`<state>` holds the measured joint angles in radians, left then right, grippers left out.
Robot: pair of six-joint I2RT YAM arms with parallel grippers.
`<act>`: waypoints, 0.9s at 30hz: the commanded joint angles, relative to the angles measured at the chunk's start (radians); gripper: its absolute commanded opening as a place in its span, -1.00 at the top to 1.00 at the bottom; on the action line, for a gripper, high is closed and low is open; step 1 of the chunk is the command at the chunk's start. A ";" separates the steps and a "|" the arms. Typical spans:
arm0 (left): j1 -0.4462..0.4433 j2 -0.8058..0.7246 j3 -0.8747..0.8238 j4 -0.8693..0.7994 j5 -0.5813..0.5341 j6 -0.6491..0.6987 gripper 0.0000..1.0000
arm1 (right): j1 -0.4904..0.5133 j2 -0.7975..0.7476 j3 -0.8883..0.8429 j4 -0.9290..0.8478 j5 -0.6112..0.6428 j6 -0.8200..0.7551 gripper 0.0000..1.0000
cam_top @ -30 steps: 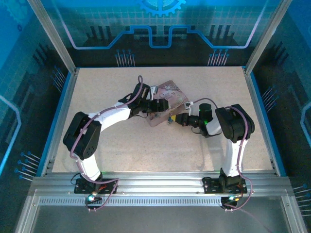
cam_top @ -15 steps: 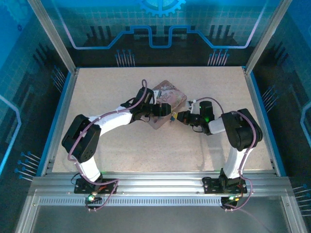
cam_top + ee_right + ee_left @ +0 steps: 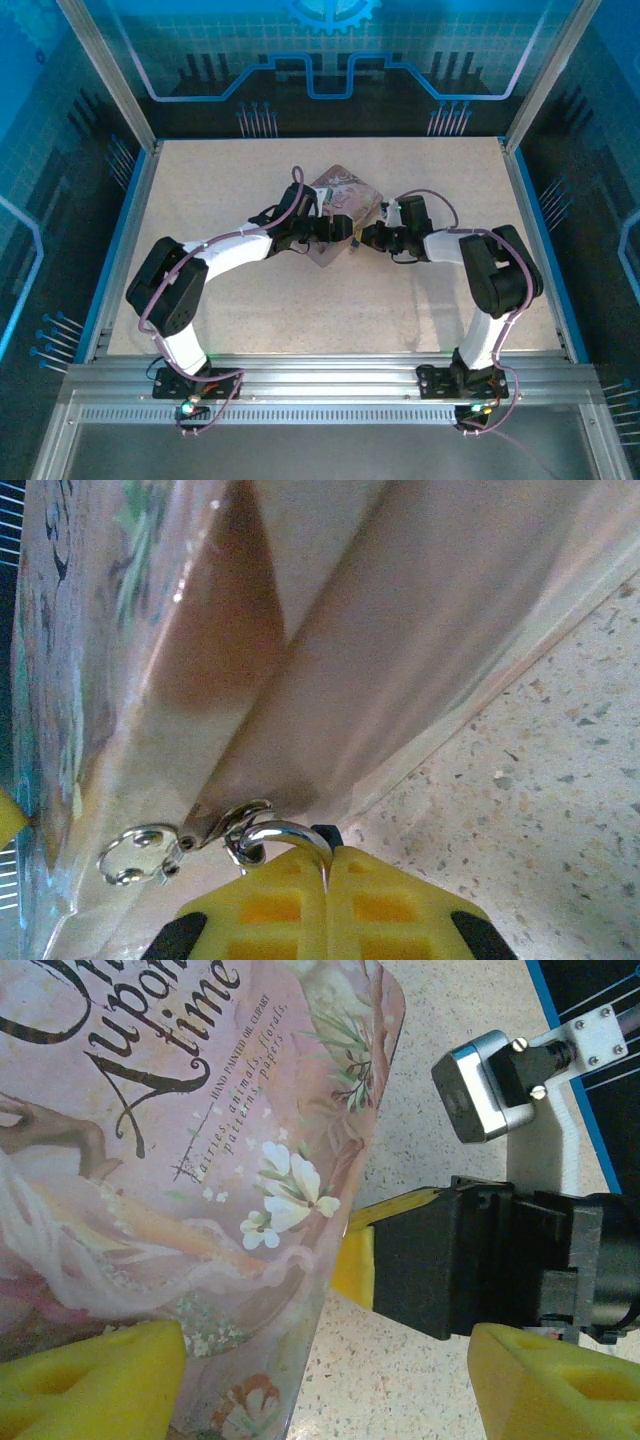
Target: Unlock a padlock with a key
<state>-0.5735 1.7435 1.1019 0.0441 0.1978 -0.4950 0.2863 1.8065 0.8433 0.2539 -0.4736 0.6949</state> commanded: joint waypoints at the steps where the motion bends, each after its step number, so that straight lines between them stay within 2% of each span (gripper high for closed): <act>1: -0.014 0.017 -0.047 -0.105 0.014 -0.014 -0.52 | 0.004 0.018 0.011 -0.050 0.058 -0.020 1.00; 11: -0.014 0.024 -0.069 -0.104 0.005 -0.011 -0.51 | -0.015 -0.023 0.031 -0.081 0.073 0.037 1.00; 27: -0.036 0.039 -0.085 -0.099 -0.008 0.002 -0.51 | -0.053 -0.032 0.031 0.007 0.027 0.230 1.00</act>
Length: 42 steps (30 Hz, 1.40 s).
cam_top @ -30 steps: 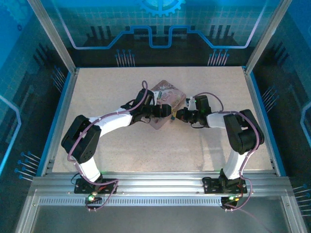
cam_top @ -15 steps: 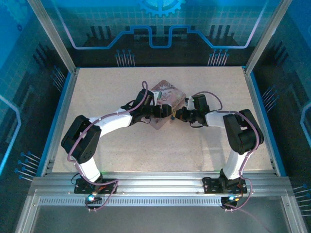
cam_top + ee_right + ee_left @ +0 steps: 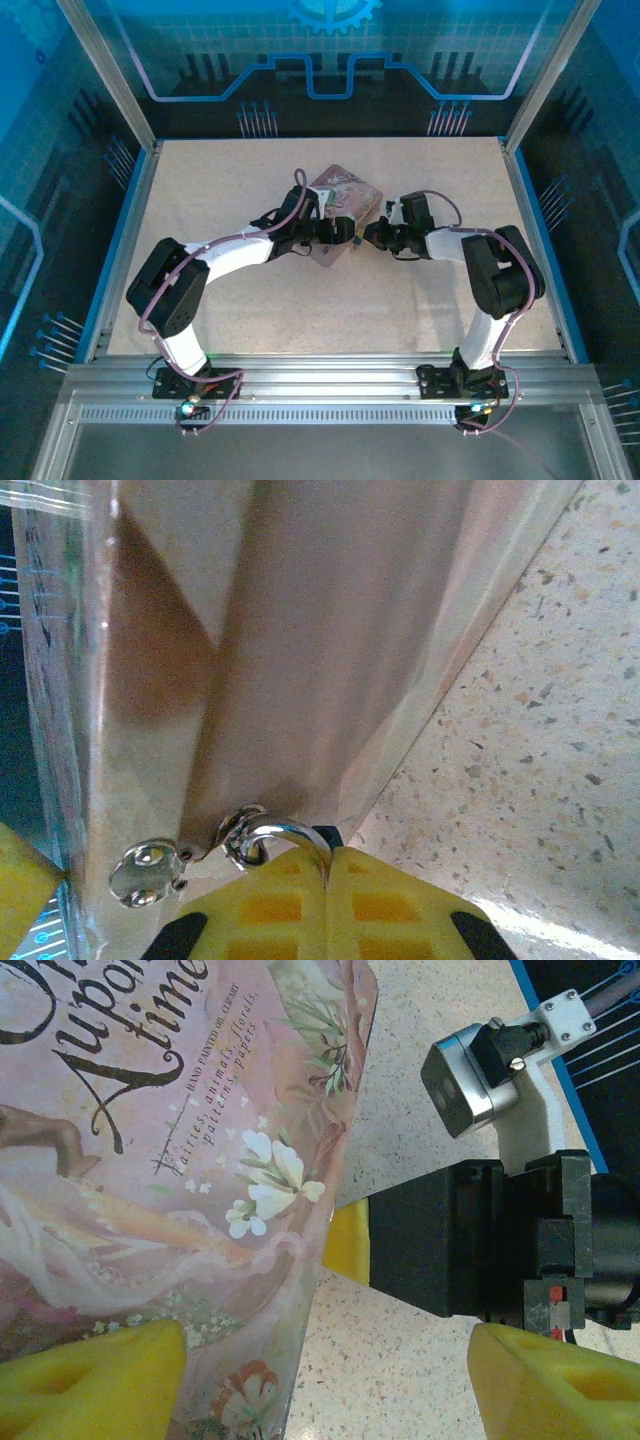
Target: Unlock a padlock with a key
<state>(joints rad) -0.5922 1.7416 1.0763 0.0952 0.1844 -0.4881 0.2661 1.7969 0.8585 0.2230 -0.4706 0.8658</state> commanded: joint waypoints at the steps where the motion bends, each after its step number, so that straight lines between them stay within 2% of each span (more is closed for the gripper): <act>1: -0.019 0.044 -0.061 -0.148 0.006 -0.006 -0.52 | -0.032 -0.022 0.014 0.040 0.024 0.070 1.00; 15: -0.020 0.031 -0.082 -0.130 0.001 -0.007 -0.53 | -0.039 -0.040 -0.021 0.101 0.062 0.159 1.00; 20: 0.001 0.014 -0.085 -0.136 0.002 -0.009 -0.54 | -0.054 -0.132 -0.048 -0.035 0.132 0.067 1.00; 26: 0.053 -0.016 -0.115 -0.135 0.018 -0.015 -0.55 | -0.071 -0.282 -0.071 -0.225 0.155 -0.121 1.00; 35: 0.147 -0.043 -0.133 -0.121 0.075 -0.006 -0.55 | -0.032 -0.465 -0.092 -0.538 0.007 -0.365 1.00; 42: 0.150 -0.106 -0.099 -0.104 0.095 -0.008 -0.65 | 0.035 -0.559 -0.200 -0.596 -0.003 -0.366 1.00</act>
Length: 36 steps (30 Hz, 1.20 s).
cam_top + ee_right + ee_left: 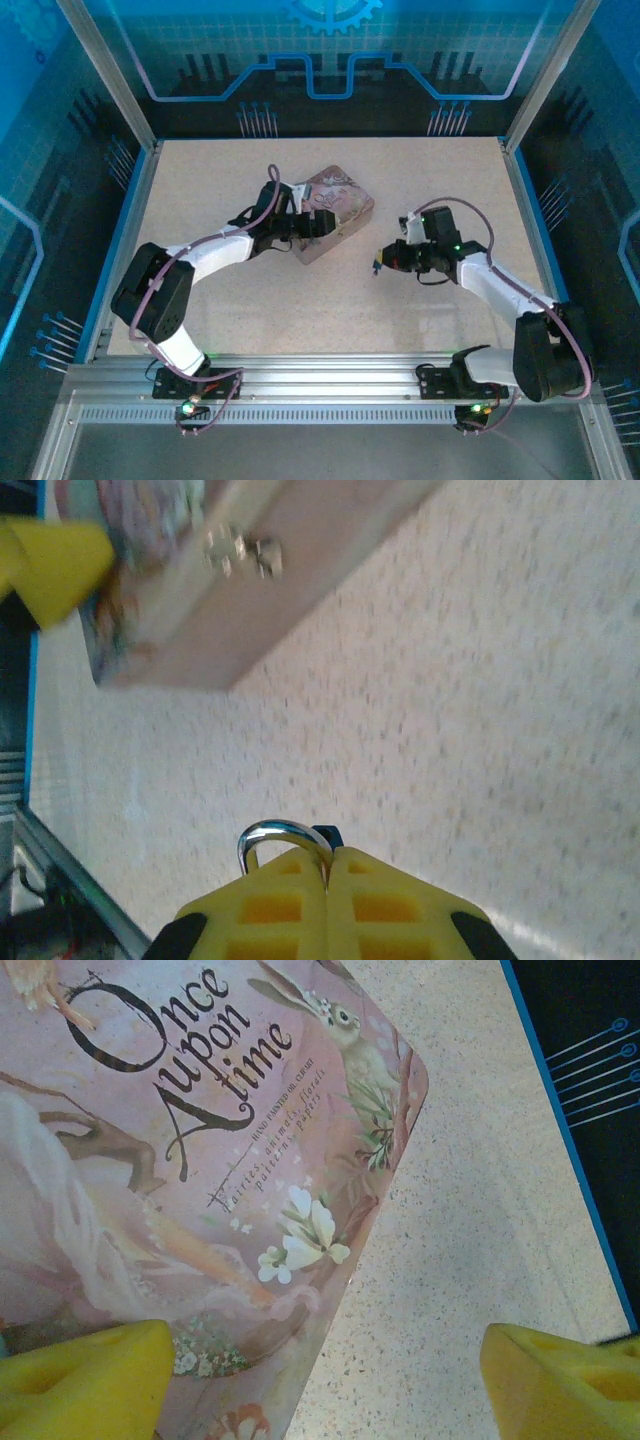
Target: Unlock a padlock with a key
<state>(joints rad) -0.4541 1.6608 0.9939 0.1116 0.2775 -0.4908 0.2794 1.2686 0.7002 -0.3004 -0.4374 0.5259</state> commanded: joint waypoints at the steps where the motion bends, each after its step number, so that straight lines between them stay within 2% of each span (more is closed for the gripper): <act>1: 0.012 -0.042 -0.014 -0.121 -0.001 -0.008 -0.66 | 0.031 -0.034 -0.063 -0.058 -0.046 -0.019 1.00; 8: 0.023 -0.188 -0.012 -0.144 -0.004 -0.025 -0.73 | 0.087 0.048 -0.155 0.090 -0.114 0.032 1.00; 19: 0.036 -0.425 -0.151 -0.172 -0.027 -0.062 -0.79 | 0.103 0.232 -0.179 0.327 -0.174 0.118 0.98; 25: 0.052 -0.512 -0.197 -0.214 -0.056 -0.062 -0.81 | 0.100 0.247 -0.174 0.306 -0.122 0.108 0.61; 31: 0.060 -0.562 -0.214 -0.255 -0.085 -0.053 -0.82 | 0.093 0.214 -0.169 0.251 -0.071 0.085 0.50; 36: 0.067 -0.624 -0.252 -0.263 -0.122 -0.057 -0.84 | 0.073 0.115 -0.183 0.193 -0.030 0.072 0.44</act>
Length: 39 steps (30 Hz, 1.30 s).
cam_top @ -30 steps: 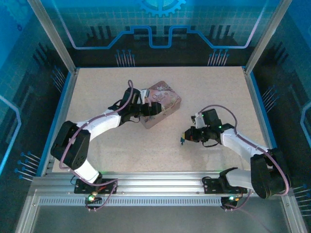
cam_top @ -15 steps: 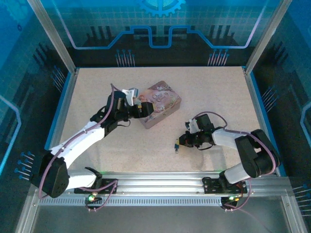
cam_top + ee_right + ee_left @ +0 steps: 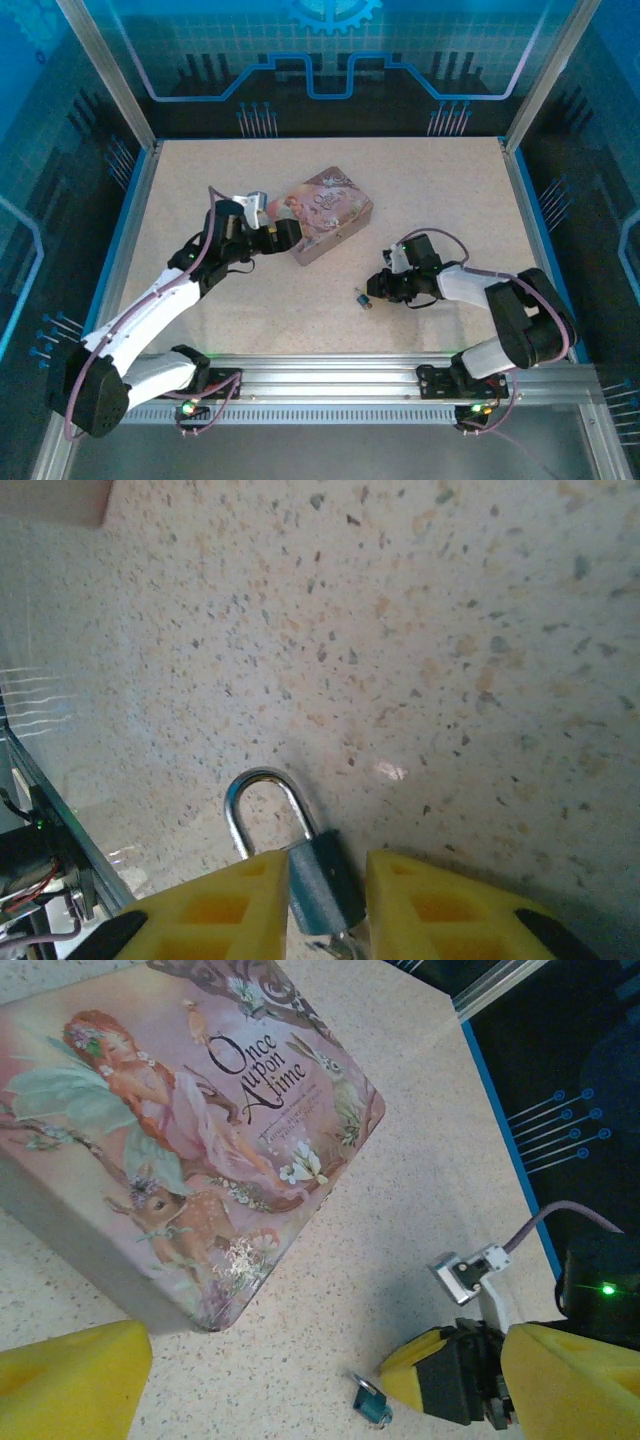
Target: Unlock a padlock with a key
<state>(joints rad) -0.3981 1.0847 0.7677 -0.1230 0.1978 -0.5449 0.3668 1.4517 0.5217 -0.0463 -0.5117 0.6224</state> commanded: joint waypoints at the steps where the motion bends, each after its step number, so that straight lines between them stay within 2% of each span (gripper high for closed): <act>1: 0.014 -0.061 -0.034 -0.029 -0.057 -0.003 -0.86 | -0.019 -0.093 -0.005 -0.078 0.056 -0.031 0.43; 4: 0.023 -0.107 -0.064 -0.029 -0.113 -0.003 -0.95 | -0.046 -0.191 0.003 -0.136 0.104 -0.062 0.32; 8: 0.053 -0.167 -0.105 -0.027 -0.201 0.011 -0.98 | -0.118 -0.335 0.043 -0.233 0.201 -0.131 0.01; 12: 0.104 -0.206 -0.147 -0.022 -0.315 0.049 -0.98 | -0.198 -0.446 0.062 -0.243 0.347 -0.206 -0.47; 15: 0.148 -0.207 -0.173 -0.001 -0.422 0.105 -0.98 | -0.254 -0.475 0.063 -0.191 0.426 -0.269 -0.91; 16: 0.160 -0.204 -0.182 0.014 -0.452 0.125 -0.98 | -0.266 -0.475 0.064 -0.175 0.450 -0.293 -1.00; 21: 0.195 -0.169 -0.272 0.187 -0.599 0.279 -0.98 | -0.298 -0.432 0.045 -0.052 0.610 -0.453 -0.99; 26: 0.207 -0.112 -0.361 0.382 -0.585 0.428 -0.98 | -0.312 -0.356 -0.082 0.263 0.670 -0.541 -0.99; 34: 0.230 0.008 -0.412 0.530 -0.538 0.512 -0.98 | -0.322 -0.235 -0.172 0.623 0.597 -0.603 -1.00; 39: 0.250 0.054 -0.448 0.624 -0.432 0.518 -0.98 | -0.322 -0.184 -0.192 0.755 0.550 -0.631 -1.00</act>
<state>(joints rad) -0.1616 1.1156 0.3412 0.3908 -0.3088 -0.0662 0.0578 1.2415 0.3431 0.5312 0.0803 0.0319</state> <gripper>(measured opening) 0.989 0.997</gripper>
